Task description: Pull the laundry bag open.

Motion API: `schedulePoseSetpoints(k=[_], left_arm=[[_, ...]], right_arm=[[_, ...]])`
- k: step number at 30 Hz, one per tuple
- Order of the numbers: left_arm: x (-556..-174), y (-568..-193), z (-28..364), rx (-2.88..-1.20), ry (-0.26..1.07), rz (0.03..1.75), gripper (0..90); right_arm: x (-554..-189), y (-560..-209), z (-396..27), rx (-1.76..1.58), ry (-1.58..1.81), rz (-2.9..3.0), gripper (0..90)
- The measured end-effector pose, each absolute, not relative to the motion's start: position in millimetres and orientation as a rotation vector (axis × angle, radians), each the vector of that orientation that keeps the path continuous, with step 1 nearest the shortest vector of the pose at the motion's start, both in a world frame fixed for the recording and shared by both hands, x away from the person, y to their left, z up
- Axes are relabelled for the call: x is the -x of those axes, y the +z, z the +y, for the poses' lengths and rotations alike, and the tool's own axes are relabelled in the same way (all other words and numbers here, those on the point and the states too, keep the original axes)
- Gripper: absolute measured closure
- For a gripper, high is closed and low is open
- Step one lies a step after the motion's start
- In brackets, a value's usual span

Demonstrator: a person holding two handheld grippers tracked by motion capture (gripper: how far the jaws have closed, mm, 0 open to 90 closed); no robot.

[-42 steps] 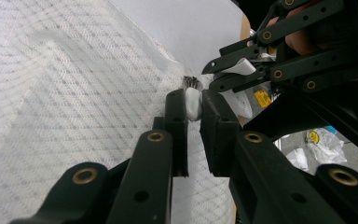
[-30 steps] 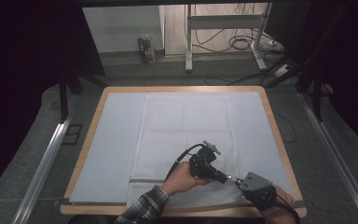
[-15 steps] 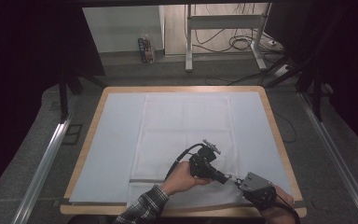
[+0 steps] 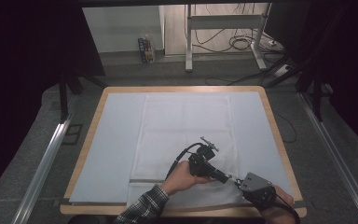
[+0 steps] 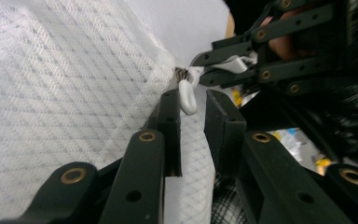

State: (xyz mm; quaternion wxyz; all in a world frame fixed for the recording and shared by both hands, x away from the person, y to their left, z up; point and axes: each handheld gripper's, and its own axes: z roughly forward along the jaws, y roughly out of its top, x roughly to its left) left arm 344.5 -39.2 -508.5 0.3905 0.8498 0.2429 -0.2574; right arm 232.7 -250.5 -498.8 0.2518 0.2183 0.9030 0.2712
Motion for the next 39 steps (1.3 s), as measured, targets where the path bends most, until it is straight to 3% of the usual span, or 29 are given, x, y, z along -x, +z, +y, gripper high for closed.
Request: schedulePoseSetpoints(k=[9,14,21,27,30,36,39], left_arm=[[-345.6,-510.9,-38.0,-2.142,-0.672,0.642,84.3],[-340.9,-506.4,-38.7,-2.171,-0.599,0.620,87.1],[-337.8,-501.0,-37.4,-2.188,-0.560,0.572,87.1],[-337.7,-497.3,-36.7,-2.204,-0.557,0.541,87.1],[-337.8,-497.2,-36.0,-2.200,-0.561,0.537,87.1],[-337.8,-498.7,-35.8,-2.188,-0.567,0.524,87.2],[-336.5,-497.0,-33.9,-2.187,-0.540,0.516,87.3]], right_arm=[[-232.6,-498.7,-250.3,-0.593,0.737,2.456,83.9],[-233.4,-498.6,-251.1,-0.610,0.756,2.461,82.3],[-239.7,-494.2,-255.9,-0.633,0.833,2.454,59.0],[-253.6,-493.2,-249.8,-0.496,0.830,2.495,48.2],[-262.4,-495.1,-247.3,-0.443,0.832,2.529,52.1],[-263.3,-497.8,-245.1,-0.423,0.813,2.560,79.2],[-262.2,-496.3,-245.6,-0.444,0.817,2.561,83.6]])
